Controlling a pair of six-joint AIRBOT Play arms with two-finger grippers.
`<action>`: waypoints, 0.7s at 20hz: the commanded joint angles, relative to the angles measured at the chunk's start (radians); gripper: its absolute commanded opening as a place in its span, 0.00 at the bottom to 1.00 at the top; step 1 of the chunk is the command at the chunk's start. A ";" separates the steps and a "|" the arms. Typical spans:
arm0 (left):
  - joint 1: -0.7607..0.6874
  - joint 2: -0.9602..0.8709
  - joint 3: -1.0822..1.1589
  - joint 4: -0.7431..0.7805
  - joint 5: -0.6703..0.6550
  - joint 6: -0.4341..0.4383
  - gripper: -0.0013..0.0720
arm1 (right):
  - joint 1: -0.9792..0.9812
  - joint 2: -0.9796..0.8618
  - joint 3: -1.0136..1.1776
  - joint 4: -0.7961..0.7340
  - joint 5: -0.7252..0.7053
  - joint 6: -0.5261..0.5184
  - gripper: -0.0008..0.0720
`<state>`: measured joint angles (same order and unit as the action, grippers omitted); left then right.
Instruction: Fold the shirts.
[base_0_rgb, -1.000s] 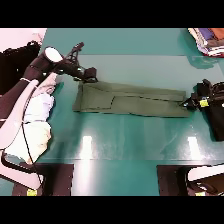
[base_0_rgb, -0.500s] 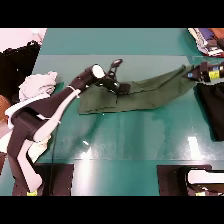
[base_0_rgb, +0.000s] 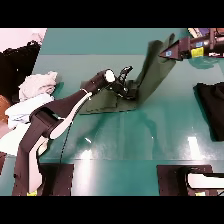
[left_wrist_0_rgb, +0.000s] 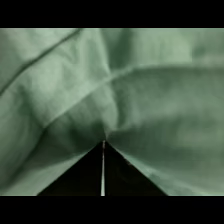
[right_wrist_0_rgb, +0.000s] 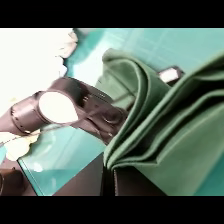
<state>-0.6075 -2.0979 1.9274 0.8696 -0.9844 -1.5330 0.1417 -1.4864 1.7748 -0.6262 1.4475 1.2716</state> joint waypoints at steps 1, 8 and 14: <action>0.007 -0.005 0.058 0.007 -0.039 0.017 0.05 | 0.074 0.000 0.025 0.006 -0.045 0.001 0.03; 0.242 0.201 0.114 0.346 -0.291 0.018 0.05 | 0.253 -0.042 0.026 0.016 -0.196 -0.040 0.03; 0.523 0.388 0.114 0.439 -0.440 0.022 0.05 | 0.534 -0.259 0.026 0.114 -0.413 -0.244 0.49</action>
<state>-0.1967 -1.7866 2.0396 1.2549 -1.3437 -1.5131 0.5602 -1.6566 1.7992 -0.5373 1.1442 1.1397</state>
